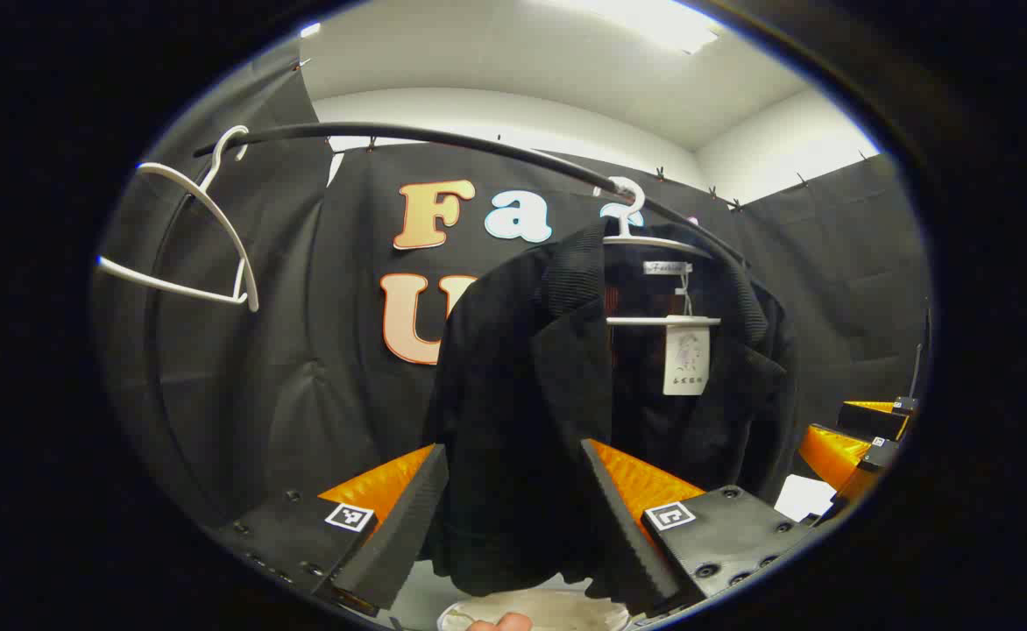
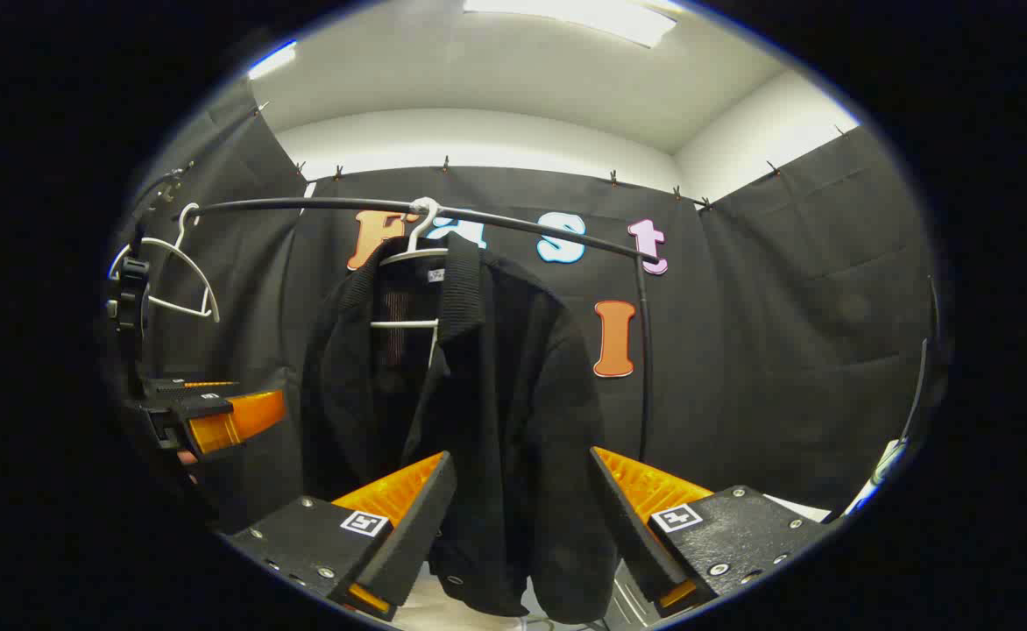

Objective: Grasp the clothes on the hanger with both hands and then place them into the laundry hamper below.

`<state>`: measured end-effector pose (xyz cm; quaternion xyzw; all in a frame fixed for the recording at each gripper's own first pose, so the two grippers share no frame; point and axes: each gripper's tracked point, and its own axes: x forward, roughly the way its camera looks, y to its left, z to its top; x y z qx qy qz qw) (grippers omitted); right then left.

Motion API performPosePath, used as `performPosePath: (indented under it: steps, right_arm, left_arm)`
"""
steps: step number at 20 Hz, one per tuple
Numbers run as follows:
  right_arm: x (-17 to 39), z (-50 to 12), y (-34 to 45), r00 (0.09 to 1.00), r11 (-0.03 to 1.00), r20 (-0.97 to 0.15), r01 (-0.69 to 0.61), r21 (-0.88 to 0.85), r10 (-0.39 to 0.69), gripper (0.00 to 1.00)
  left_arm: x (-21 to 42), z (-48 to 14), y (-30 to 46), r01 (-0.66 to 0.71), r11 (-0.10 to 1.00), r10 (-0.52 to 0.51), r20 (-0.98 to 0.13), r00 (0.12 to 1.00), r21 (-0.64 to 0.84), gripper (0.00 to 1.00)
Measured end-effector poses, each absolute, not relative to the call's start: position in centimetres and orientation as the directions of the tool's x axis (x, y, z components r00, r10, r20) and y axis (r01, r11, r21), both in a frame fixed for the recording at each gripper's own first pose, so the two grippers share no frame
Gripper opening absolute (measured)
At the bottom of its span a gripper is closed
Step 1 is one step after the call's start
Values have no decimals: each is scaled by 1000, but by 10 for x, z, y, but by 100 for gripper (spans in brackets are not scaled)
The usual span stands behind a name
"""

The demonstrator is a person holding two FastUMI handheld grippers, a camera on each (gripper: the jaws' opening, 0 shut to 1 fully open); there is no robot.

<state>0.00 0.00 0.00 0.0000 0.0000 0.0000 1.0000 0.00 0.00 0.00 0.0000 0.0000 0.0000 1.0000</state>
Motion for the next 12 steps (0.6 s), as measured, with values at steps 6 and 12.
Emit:
performPosePath:
  steps: [6,12]
  right_arm:
    - [-2,-9,19,999,999,-32,-31,12,32,93]
    - [9,-8,20,998,998,-27,-56,-8,56,93]
  left_arm:
    - [-11,-4,7,-22,1000,21,-7,1000,-15,100]
    - [-1,-4,15,-49,999,49,13,999,-14,93]
